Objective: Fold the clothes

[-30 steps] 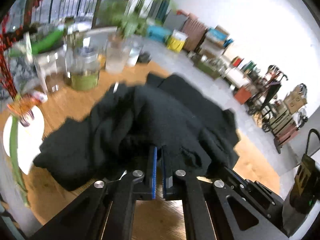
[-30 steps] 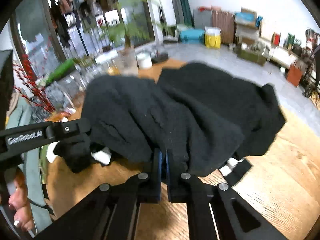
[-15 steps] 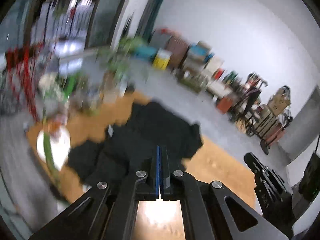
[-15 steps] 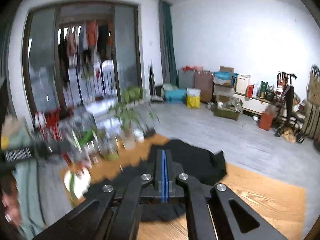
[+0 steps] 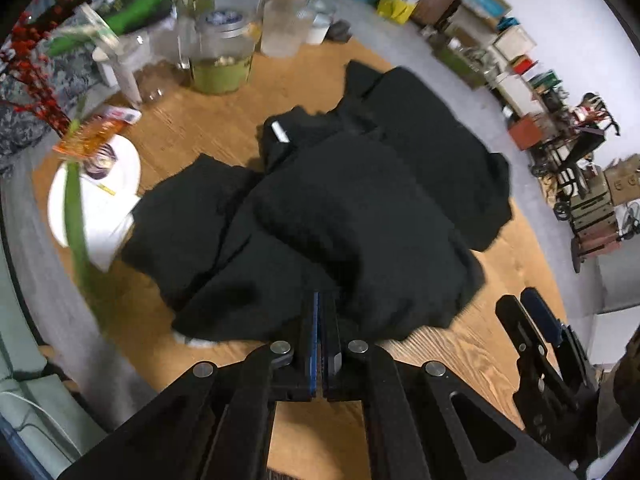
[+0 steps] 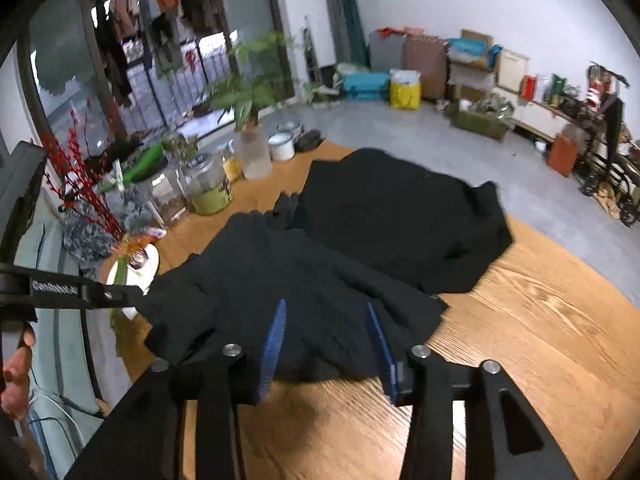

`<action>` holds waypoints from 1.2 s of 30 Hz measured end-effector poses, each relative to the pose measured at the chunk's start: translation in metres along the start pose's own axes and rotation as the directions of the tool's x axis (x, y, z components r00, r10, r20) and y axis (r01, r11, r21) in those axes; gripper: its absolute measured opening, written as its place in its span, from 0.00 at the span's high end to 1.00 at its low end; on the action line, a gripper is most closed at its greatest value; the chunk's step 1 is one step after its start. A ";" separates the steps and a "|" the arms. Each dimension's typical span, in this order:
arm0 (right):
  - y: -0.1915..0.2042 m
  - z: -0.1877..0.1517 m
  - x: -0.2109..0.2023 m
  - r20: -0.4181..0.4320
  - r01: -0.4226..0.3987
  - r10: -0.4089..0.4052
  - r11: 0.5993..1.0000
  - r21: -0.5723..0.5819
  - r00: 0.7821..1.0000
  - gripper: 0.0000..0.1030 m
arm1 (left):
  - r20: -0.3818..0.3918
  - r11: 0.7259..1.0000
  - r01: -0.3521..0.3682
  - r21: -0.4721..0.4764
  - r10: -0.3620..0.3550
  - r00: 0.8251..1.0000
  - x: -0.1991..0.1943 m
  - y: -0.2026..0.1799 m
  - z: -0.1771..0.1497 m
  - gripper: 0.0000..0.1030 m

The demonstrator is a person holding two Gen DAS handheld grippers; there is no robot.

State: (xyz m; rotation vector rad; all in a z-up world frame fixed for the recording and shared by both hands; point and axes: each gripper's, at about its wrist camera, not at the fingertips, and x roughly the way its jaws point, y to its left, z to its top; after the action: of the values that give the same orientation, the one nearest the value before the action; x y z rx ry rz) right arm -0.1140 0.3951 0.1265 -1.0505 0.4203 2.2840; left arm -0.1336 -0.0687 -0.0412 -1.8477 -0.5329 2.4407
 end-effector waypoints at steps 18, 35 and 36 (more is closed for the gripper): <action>0.018 0.013 0.036 0.052 -0.173 0.171 0.985 0.030 0.984 0.94 | 0.047 0.937 0.246 -0.250 -0.242 0.969 0.030 0.036 0.032 0.94; 0.000 0.011 -0.156 0.159 0.143 -0.138 0.989 -0.022 0.978 0.90 | 0.005 0.991 0.127 -0.033 -0.127 0.992 -0.038 0.003 -0.041 0.25; 0.001 0.004 -0.143 0.124 0.124 -0.120 0.992 -0.022 0.985 0.87 | -0.010 0.989 0.132 -0.068 -0.133 0.991 -0.031 0.010 -0.040 0.25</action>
State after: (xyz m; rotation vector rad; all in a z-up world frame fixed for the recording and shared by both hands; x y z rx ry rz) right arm -0.0423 0.3427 0.2389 -0.9191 0.2652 2.2367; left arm -0.0846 -0.0749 -0.0243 -1.7891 -0.7210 2.3498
